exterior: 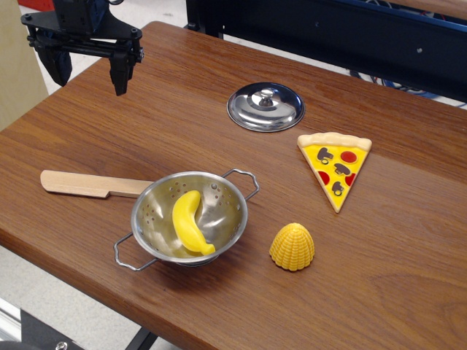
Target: Take banana out of colander
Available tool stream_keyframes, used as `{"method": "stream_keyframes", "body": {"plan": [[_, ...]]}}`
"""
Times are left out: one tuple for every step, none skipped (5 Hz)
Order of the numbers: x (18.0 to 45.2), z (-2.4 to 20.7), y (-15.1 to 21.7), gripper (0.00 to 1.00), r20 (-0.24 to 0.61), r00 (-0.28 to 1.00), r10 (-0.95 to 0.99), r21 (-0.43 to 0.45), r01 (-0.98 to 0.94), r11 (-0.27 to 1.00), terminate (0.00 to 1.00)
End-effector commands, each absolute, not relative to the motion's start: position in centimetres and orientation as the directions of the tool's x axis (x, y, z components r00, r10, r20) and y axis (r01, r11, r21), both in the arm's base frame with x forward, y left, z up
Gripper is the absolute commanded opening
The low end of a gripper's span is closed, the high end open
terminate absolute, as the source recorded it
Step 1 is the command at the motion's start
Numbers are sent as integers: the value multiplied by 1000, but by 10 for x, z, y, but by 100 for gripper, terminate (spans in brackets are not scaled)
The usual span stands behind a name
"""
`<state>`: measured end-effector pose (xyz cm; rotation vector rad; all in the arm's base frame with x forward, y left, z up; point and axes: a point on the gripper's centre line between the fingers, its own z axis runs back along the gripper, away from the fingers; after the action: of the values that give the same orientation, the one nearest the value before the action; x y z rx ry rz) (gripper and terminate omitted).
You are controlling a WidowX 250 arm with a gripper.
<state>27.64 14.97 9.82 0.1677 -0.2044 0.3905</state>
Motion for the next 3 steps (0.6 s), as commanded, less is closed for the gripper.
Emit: {"method": "stream_keyframes", "body": {"plan": [[276,98,150,100,229,905,359,122,-393,911,0],[262,108,114,100,166,903,396,32,-406,913,0],[249,117,84,100,93,864,495,-22,-495,869,0]]}}
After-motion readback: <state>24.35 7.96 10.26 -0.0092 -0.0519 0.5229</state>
